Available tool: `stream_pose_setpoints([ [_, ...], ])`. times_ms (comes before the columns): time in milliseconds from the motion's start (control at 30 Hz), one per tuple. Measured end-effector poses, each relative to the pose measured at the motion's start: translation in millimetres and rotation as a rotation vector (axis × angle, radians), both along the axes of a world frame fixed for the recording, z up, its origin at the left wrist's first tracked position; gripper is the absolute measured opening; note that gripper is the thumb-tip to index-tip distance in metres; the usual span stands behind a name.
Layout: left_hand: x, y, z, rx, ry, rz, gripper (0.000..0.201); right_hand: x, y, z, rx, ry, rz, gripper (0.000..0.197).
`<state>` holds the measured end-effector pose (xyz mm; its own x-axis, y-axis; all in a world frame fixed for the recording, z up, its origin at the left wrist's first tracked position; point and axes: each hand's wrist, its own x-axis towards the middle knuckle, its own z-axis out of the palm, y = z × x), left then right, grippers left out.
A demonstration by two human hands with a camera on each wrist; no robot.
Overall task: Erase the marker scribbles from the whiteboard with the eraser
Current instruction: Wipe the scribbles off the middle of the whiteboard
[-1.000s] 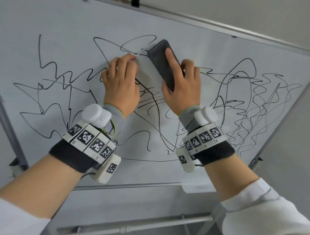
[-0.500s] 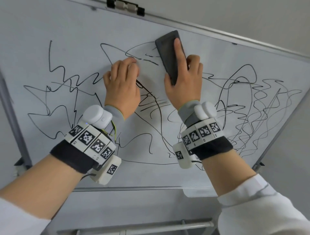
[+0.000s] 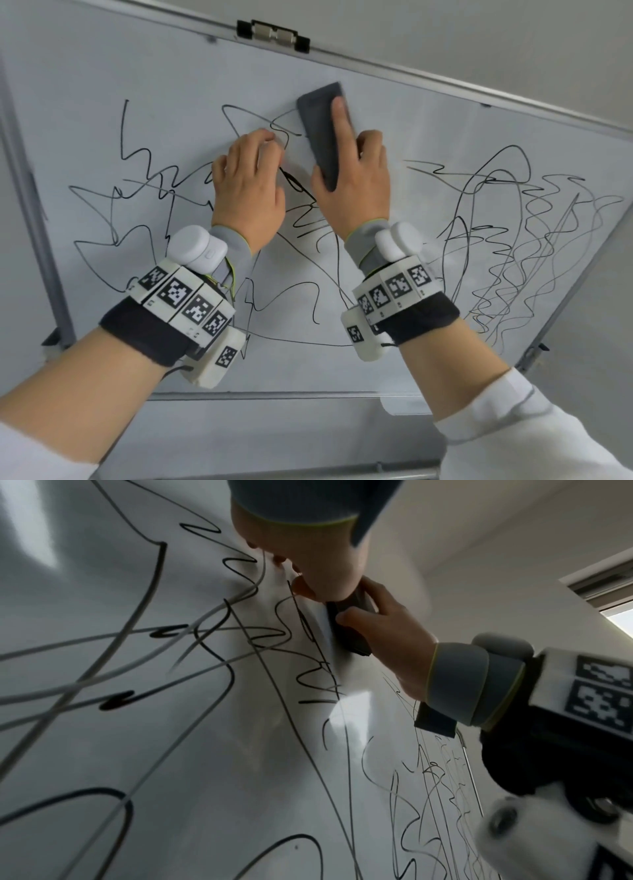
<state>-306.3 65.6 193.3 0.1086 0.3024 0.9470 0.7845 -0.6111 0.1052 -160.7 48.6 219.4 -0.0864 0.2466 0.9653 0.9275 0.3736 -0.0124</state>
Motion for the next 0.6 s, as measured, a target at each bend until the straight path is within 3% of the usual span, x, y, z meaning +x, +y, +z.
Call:
stream_pose_setpoints([
  [133,-3.1,0.9,-1.5,-0.009,0.000,-0.009,0.031,-4.4,-0.6,-13.4,-0.025,-0.108,-0.008,0.066],
  [333,-11.4,-1.8,-1.7,-0.027,0.009,0.008,0.036,-2.0,2.7,9.0,0.036,0.111,-0.035,0.073],
  [500,-15.0,-0.3,-1.5,-0.036,0.023,0.020,0.032,-19.8,1.9,-13.0,-0.016,-0.065,0.012,0.068],
  [600,-18.9,-0.7,-1.7,-0.029,0.033,0.014,0.031,-16.4,1.5,-5.4,-0.001,-0.023,-0.022,0.070],
])
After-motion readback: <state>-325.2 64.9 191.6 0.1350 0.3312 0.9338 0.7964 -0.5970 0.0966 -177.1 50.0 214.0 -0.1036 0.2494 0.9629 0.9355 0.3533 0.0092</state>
